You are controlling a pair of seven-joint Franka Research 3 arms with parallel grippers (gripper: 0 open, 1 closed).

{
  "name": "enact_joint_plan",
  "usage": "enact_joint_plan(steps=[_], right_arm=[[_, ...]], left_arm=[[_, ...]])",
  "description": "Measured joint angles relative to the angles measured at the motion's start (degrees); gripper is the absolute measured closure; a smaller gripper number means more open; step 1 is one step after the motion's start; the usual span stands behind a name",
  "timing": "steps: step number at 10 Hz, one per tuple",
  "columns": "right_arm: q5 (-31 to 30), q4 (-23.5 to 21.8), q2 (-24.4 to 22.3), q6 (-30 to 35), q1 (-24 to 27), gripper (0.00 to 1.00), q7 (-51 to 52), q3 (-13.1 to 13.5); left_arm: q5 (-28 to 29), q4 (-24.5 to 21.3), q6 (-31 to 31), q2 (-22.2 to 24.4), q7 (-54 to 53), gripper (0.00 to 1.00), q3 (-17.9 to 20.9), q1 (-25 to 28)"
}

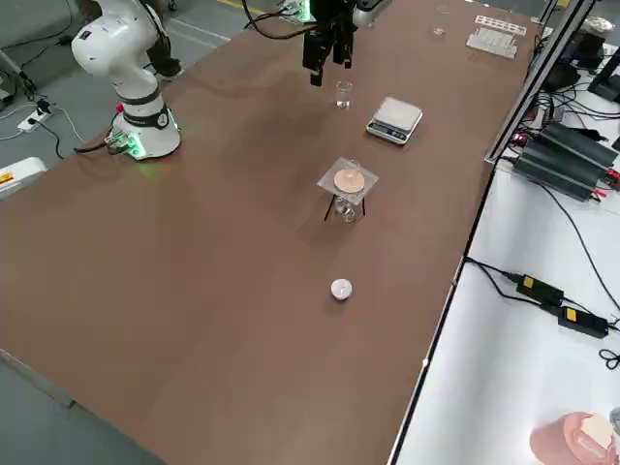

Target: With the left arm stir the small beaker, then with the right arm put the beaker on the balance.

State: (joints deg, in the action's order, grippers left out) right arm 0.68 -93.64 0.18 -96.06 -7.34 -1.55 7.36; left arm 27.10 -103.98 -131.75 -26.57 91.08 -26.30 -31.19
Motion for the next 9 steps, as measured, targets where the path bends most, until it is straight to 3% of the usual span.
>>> enact_joint_plan(steps=[9], right_arm=[[0.04,0.03,0.00,0.00,-0.01,0.00,0.03,-0.05]], left_arm=[[2.79,0.60,2.15,-0.26,2.48,0.93,0.03,-0.14]])
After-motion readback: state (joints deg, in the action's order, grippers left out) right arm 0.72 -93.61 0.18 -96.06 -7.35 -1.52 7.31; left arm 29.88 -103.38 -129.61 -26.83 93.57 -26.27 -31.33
